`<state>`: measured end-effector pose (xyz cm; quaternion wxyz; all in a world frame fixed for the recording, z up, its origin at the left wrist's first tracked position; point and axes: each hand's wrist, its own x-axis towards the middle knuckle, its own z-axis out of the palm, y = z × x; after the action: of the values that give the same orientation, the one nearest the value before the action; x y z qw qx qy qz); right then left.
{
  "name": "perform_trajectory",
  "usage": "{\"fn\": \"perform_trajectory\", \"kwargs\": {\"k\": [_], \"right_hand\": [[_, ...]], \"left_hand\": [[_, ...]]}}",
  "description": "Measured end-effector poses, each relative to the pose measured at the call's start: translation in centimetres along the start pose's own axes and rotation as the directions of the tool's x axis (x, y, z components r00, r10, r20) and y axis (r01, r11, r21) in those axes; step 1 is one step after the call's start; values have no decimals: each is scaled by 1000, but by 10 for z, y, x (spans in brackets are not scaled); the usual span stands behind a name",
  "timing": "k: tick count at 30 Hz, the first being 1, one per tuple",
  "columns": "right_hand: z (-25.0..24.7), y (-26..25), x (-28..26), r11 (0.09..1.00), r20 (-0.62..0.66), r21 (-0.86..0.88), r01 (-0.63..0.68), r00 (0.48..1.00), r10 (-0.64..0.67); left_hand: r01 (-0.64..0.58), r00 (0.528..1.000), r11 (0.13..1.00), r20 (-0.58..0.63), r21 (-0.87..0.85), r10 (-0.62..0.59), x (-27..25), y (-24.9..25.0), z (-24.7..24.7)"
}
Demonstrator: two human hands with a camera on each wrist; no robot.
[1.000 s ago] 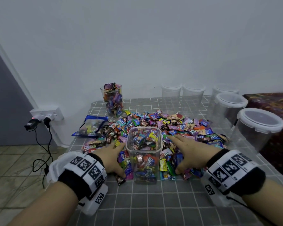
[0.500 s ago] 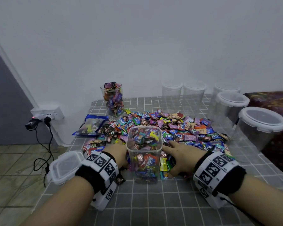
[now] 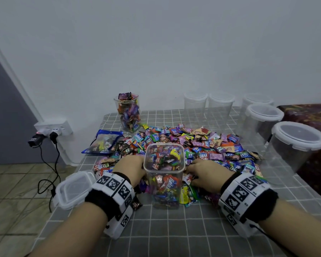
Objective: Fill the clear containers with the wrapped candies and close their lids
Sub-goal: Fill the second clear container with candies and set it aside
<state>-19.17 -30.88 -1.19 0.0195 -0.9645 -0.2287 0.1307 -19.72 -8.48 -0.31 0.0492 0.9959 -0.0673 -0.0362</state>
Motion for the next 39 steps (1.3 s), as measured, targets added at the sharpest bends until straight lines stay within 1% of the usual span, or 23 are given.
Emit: {"fn": "perform_trajectory", "kwargs": {"k": [4, 12, 17, 25, 30, 33, 35, 39], "right_hand": [[0, 0, 0, 1000, -50, 13, -22, 999, 23], [-2, 1, 0, 997, -124, 39, -67, 990, 71], [-4, 5, -3, 993, -177, 91, -70, 980, 85], [-9, 9, -11, 979, -292, 188, -81, 947, 134], [-24, 7, -18, 965, -423, 261, -33, 895, 145], [-38, 7, -21, 950, -498, 312, -2, 851, 165], [-48, 4, -25, 939, -555, 341, 38, 815, 168], [-69, -10, -36, 900, -676, 401, 169, 717, 167]], "left_hand": [[-5, 1000, 1000, -26, -16, 5, -2, 1, -2], [42, 996, 997, -75, -61, -46, -2, 3, -2], [52, 990, 989, -119, -139, -69, -1, -1, 0], [39, 980, 982, -185, -187, -74, -4, 2, -2], [46, 978, 974, -187, -220, -88, -4, 2, -2], [43, 976, 973, -197, -227, -89, -3, 0, 0], [42, 976, 974, -199, -224, -88, -3, -1, 1], [39, 975, 971, -205, -234, -89, -3, -1, 1]]}}
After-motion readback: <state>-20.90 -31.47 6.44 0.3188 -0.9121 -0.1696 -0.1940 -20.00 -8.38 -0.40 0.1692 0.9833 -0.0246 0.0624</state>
